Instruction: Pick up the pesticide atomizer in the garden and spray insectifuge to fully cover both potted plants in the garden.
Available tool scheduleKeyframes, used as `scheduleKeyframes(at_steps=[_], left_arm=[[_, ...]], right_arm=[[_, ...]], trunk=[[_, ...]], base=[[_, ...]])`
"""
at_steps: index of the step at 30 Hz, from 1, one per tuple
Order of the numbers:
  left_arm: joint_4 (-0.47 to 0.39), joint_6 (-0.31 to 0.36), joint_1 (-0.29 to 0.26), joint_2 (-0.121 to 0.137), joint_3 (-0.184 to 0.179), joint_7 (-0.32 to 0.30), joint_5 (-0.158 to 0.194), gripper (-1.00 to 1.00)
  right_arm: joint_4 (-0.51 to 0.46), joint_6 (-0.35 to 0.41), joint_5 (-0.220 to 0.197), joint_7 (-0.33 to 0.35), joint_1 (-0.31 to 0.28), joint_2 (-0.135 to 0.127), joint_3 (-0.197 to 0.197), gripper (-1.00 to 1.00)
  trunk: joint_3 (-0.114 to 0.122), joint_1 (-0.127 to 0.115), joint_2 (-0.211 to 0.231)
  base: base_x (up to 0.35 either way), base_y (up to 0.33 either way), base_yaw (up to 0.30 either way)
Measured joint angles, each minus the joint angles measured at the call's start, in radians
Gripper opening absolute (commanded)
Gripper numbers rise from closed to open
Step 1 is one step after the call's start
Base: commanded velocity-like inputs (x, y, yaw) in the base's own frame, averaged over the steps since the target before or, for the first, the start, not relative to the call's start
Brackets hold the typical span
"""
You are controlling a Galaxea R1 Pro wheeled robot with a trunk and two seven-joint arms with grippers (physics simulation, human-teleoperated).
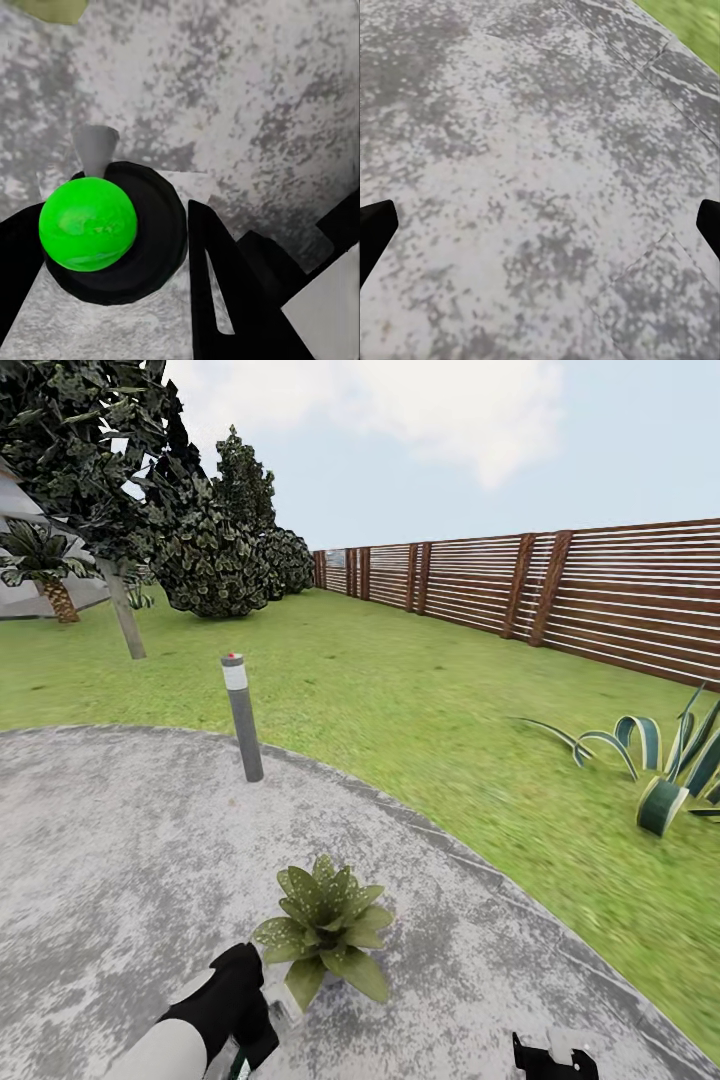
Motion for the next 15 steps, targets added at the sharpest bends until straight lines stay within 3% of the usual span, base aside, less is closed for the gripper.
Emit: scheduleKeyframes(at_steps=[3,5,9,15], left_arm=[[-0.042,0.0,-0.003,-0.003,-0.002,-0.011,0.094,-1.0],[-0.048,-0.003,-0.006,0.003,-0.003,-0.01,0.127,-1.0],[-0.05,-0.005,-0.008,0.053,-0.003,-0.009,0.133,-1.0],[-0.032,-0.007,0.0,0.086,-0.013,-0.007,0.127,-1.0]], right_arm=[[0.0,0.0,0.0,0.0,0.0,0.0,0.0,1.0],[0.0,0.0,0.0,0.0,0.0,0.0,0.0,1.0],[0.001,0.0,0.001,0.0,0.0,0.0,0.0,1.0],[0.002,0.0,0.001,0.0,0.0,0.0,0.0,1.0]], trunk=[[0.0,0.0,0.0],[0.0,0.0,0.0],[0.0,0.0,0.0],[0.0,0.0,0.0]], base=[[0.0,0.0,0.0],[0.0,0.0,0.0],[0.0,0.0,0.0],[0.0,0.0,0.0]])
